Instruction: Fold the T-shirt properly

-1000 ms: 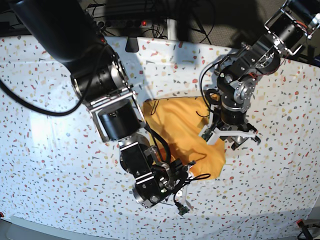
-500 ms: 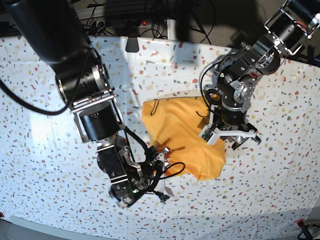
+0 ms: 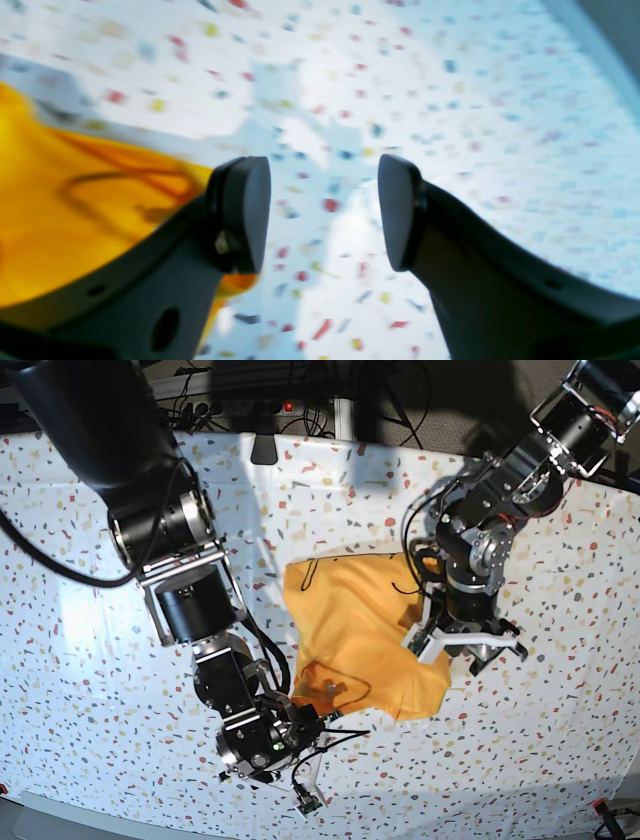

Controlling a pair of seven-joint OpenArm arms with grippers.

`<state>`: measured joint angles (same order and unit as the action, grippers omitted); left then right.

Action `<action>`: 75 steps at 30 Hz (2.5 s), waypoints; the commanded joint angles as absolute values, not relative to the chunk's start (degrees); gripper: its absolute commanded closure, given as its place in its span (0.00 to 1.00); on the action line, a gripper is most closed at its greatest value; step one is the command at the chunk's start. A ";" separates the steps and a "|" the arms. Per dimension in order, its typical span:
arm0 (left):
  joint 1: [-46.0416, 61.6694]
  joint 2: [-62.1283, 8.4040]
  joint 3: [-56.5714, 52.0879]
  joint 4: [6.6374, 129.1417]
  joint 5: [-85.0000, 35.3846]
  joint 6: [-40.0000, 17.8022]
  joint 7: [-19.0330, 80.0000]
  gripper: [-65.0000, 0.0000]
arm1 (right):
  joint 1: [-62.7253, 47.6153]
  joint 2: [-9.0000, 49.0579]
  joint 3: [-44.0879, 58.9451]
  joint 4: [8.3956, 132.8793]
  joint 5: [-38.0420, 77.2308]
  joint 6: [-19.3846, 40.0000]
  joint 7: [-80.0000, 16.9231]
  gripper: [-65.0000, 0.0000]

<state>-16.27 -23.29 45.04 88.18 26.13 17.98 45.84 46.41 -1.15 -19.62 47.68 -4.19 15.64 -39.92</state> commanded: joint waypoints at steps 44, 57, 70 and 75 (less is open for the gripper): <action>-18.26 -23.73 44.56 101.58 5.98 14.81 40.16 0.58 | 44.77 -1.43 -19.49 51.53 -2.24 12.51 -36.45 0.48; -18.72 -34.04 36.25 101.58 9.96 17.34 41.95 0.58 | 33.58 -1.15 -19.49 56.88 9.74 40.00 -36.29 0.48; -16.01 -36.05 35.27 101.58 8.43 17.41 41.56 0.58 | 17.08 7.25 -19.46 54.61 -7.92 35.40 -13.69 0.48; -16.03 -36.05 35.27 101.60 8.49 17.39 42.02 0.58 | 17.61 7.25 -19.46 56.73 -3.79 34.79 -18.85 0.48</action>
<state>-14.74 -35.35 35.83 100.64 7.44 16.51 42.87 17.76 6.31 -19.44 57.08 0.12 36.18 -13.65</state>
